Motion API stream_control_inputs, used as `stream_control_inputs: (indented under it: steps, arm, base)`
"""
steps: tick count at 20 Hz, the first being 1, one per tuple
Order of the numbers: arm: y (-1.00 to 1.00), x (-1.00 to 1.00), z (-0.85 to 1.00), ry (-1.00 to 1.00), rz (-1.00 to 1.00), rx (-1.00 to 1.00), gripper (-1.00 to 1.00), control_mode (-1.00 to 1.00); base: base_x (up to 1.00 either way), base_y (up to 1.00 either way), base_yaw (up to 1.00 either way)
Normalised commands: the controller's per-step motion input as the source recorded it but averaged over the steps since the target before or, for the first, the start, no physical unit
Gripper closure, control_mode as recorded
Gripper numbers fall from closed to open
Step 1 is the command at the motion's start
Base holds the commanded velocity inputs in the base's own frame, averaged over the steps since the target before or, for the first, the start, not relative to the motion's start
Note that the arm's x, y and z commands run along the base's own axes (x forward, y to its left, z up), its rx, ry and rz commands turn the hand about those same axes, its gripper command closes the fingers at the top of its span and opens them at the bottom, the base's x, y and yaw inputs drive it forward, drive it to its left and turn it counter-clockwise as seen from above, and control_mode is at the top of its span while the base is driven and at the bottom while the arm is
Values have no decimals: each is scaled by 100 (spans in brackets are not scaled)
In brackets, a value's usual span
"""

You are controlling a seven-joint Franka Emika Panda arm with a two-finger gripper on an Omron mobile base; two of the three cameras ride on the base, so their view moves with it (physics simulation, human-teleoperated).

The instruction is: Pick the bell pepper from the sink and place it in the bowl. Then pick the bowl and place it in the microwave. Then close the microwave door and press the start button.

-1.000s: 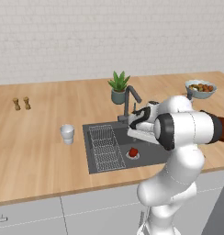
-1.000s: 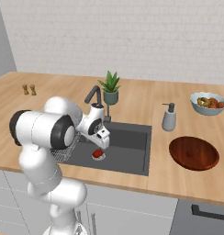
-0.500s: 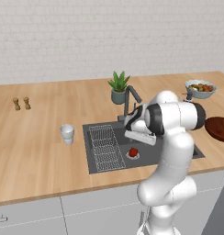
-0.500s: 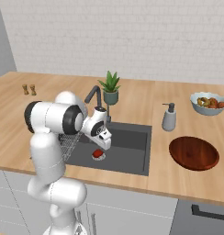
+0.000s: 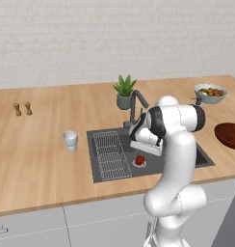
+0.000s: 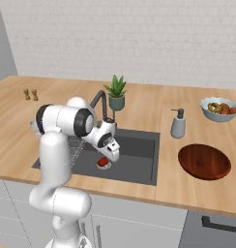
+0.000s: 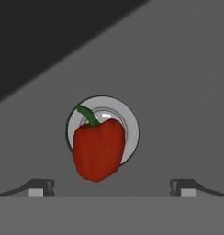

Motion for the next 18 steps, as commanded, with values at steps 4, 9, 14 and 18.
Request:
stream_control_inputs:
  steps: [4,9,14,18]
  arm:
    - [0,18,-36,0,0,0,-100,-100]
    - [0,27,-31,0,0,0,-100,-100]
    - [0,23,-20,1,0,0,-100,-100]
    - [0,0,-7,2,0,0,-100,-100]
  base:
    - [0,0,0]
    - [0,0,0]
    - [0,0,0]
    - [0,0,0]
